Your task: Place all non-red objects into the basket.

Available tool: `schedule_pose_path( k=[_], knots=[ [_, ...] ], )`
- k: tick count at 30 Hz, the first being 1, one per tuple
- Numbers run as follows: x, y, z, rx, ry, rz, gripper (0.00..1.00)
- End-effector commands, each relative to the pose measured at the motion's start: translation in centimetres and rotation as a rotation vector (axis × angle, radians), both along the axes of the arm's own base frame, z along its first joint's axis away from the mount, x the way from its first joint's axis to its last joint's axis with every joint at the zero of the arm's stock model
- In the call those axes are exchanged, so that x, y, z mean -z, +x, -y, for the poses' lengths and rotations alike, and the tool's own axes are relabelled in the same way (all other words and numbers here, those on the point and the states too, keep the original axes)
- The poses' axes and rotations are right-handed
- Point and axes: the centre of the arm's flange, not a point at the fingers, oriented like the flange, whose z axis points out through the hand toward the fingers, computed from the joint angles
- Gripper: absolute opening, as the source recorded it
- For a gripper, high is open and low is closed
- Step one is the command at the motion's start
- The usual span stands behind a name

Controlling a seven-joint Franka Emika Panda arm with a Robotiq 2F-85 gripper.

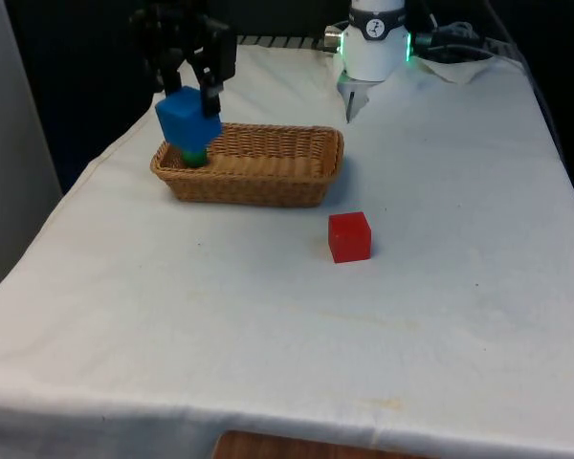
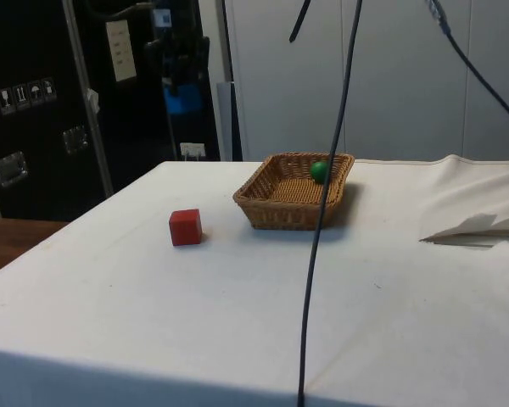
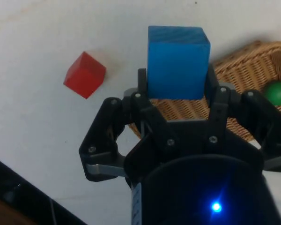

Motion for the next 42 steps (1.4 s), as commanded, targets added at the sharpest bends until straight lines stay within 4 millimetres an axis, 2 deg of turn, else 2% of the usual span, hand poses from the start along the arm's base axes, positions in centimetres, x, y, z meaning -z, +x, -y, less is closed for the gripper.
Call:
schedule_pose_path(
  k=[1,5,6,13,14,19,21,22,23,30,31,33,38,39,42],
  knots=[
    [-0.5,-0.4,-0.1,-0.007,0.000,0.002,0.51],
    [-1.5,-1.0,-0.2,-0.018,0.015,-0.002,0.51],
    [-1.2,-0.8,-0.1,-0.015,0.020,-0.005,0.51],
    [-3.2,-2.3,-0.1,-0.018,0.041,-0.002,0.51],
    [-2.9,-1.8,-0.3,-0.017,0.045,-0.008,0.51],
    [-4.1,-3.1,-0.1,-0.017,0.058,0.010,0.51],
    [-4.2,-3.2,-0.1,-0.018,0.062,0.013,0.51],
    [-3.9,-2.7,-0.2,-0.016,0.064,0.000,0.51],
    [-4.2,-3.3,-0.1,-0.018,0.064,0.016,0.51],
    [-4.3,-4.2,-0.2,-0.019,0.078,0.040,0.51],
    [-4.0,-3.7,-0.3,-0.019,0.078,0.017,0.51],
    [-4.2,-4.5,-0.3,-0.020,0.083,0.045,0.51],
    [-3.6,-5.1,-0.9,-0.022,0.088,0.058,0.51],
    [-3.2,-4.6,-1.1,-0.021,0.093,0.041,0.51],
    [-3.4,-5.5,-1.0,-0.022,0.091,0.063,0.51]
  ],
)
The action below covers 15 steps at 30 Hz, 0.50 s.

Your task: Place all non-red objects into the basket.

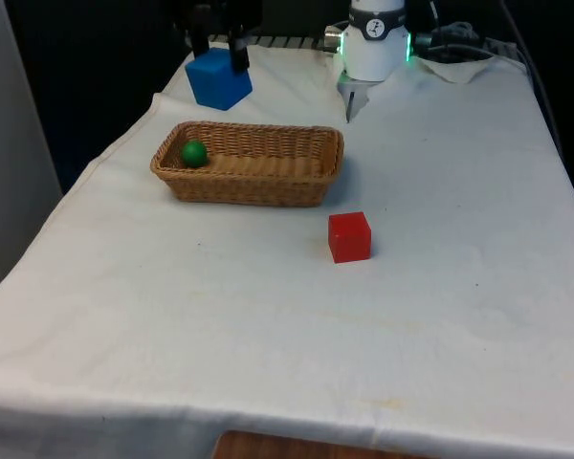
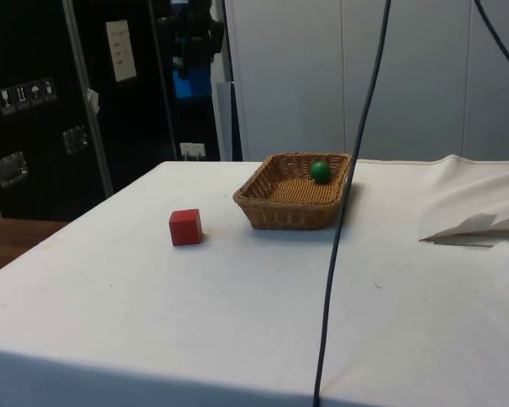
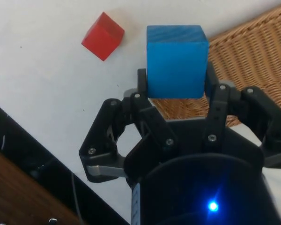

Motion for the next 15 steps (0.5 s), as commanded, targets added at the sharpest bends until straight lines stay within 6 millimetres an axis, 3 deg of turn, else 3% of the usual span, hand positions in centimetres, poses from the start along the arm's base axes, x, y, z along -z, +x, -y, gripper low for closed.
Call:
schedule_pose_path(
  k=[1,5,15],
  knots=[
    [-0.3,-0.7,0.1,-0.001,-0.003,0.017,0.51],
    [0.0,-0.7,0.0,-0.002,0.009,0.006,0.51],
    [-0.3,-2.8,0.3,-0.015,0.031,0.026,0.51]
  ],
)
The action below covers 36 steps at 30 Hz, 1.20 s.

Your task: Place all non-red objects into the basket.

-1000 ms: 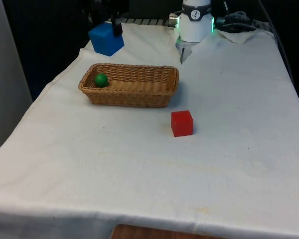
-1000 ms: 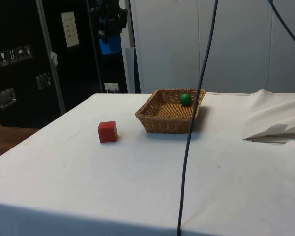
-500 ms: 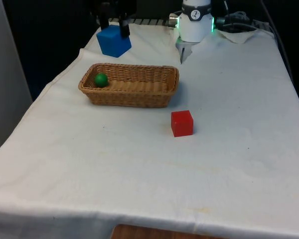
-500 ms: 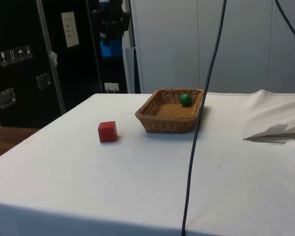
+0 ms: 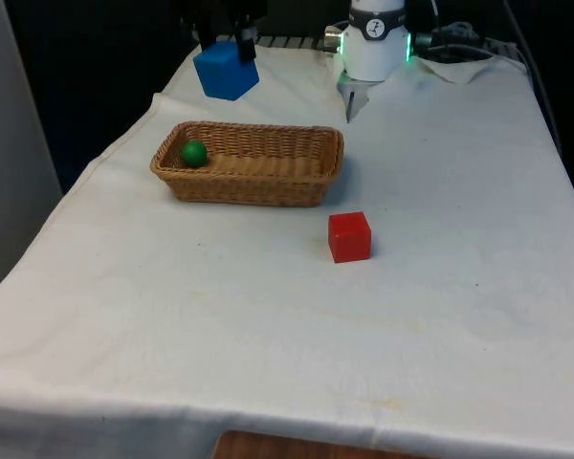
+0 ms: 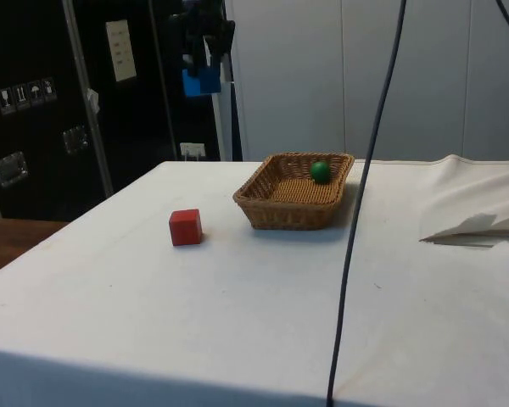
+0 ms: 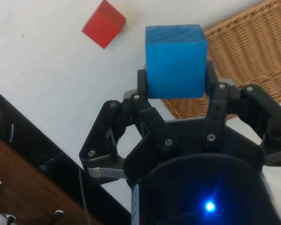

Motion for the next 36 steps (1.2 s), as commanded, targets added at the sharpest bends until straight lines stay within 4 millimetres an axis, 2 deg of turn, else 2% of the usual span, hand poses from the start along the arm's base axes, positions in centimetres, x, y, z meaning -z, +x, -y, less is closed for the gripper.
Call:
schedule_pose_path(
  k=[1,20,36],
  knots=[
    [-0.2,-0.7,0.2,-0.003,0.001,0.017,0.51],
    [0.1,-3.5,0.5,-0.069,0.029,0.044,0.51],
    [1.0,-3.8,0.2,-0.154,-0.030,0.054,0.51]
  ],
)
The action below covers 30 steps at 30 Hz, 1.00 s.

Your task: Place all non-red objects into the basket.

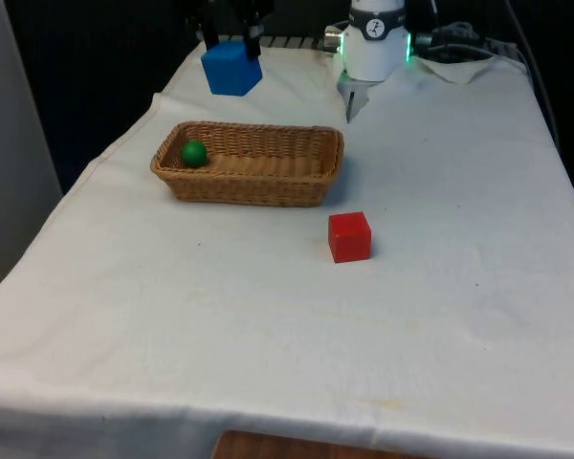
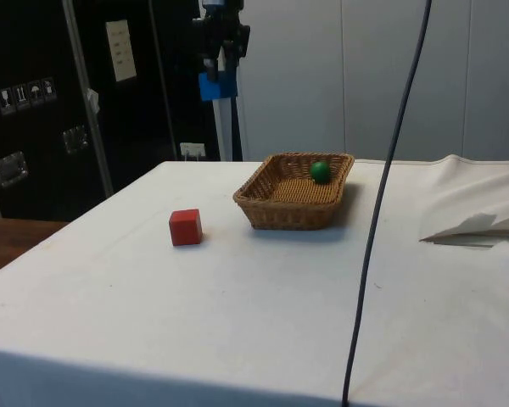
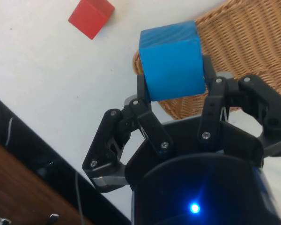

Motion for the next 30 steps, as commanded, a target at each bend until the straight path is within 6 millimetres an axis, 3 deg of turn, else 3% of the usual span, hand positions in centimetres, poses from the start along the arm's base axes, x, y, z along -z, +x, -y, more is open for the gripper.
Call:
schedule_pose_path(
  k=[1,14,30],
  knots=[
    [0.0,-0.2,-0.1,-0.008,-0.022,0.010,0.51],
    [1.7,-1.1,-0.7,-0.053,-0.053,-0.007,0.51],
    [4.1,-5.5,-1.2,-0.061,-0.073,0.031,0.51]
  ],
)
